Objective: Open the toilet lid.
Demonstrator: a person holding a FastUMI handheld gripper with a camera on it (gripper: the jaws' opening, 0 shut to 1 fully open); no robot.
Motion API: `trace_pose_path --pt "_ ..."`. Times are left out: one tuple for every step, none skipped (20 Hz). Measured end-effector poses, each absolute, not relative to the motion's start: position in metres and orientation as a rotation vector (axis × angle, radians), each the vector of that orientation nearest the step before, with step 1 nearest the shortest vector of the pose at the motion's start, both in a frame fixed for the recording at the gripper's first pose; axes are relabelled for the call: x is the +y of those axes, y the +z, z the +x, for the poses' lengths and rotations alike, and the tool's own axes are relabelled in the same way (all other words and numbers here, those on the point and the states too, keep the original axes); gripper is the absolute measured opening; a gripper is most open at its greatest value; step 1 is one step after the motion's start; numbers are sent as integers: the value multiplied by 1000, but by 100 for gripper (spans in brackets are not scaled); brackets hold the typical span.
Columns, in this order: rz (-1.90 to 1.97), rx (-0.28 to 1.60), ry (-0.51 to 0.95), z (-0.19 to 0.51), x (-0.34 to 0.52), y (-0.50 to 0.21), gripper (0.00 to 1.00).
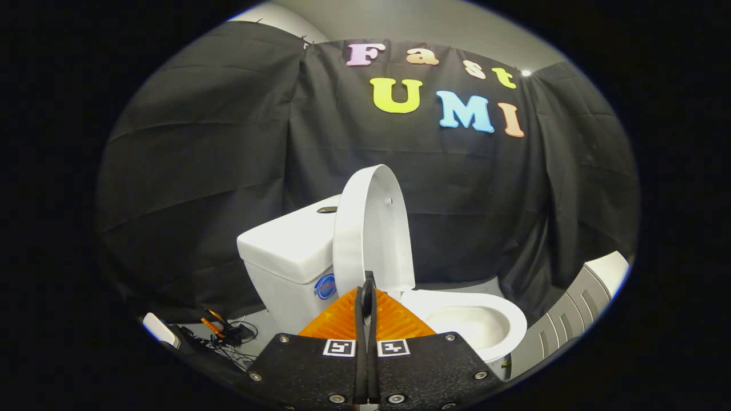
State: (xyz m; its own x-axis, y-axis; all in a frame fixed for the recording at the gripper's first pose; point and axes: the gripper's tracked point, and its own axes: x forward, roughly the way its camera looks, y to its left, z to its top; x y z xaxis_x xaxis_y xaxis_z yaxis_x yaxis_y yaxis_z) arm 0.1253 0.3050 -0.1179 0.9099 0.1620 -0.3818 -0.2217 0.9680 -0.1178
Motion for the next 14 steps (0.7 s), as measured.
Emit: trace_pose_path --pt "-167 378 201 125 308 -119 0" --pt "-174 378 206 125 311 -119 0" --pt "-181 374 204 124 311 -119 0" --pt "-188 373 203 125 312 -119 0" --pt "-197 369 198 127 313 -120 0" --pt "-208 365 195 125 313 -118 0" --pt "-215 356 193 125 313 -119 0" --pt "-217 346 192 125 312 -117 0" --pt "-208 348 201 126 311 -120 0" --pt "-197 353 220 126 313 -121 1" --pt "-176 365 249 126 317 -124 7" --pt "-160 378 251 124 316 -126 11" --pt "-146 381 244 122 314 -125 18" --pt "-138 375 238 121 311 -120 26"
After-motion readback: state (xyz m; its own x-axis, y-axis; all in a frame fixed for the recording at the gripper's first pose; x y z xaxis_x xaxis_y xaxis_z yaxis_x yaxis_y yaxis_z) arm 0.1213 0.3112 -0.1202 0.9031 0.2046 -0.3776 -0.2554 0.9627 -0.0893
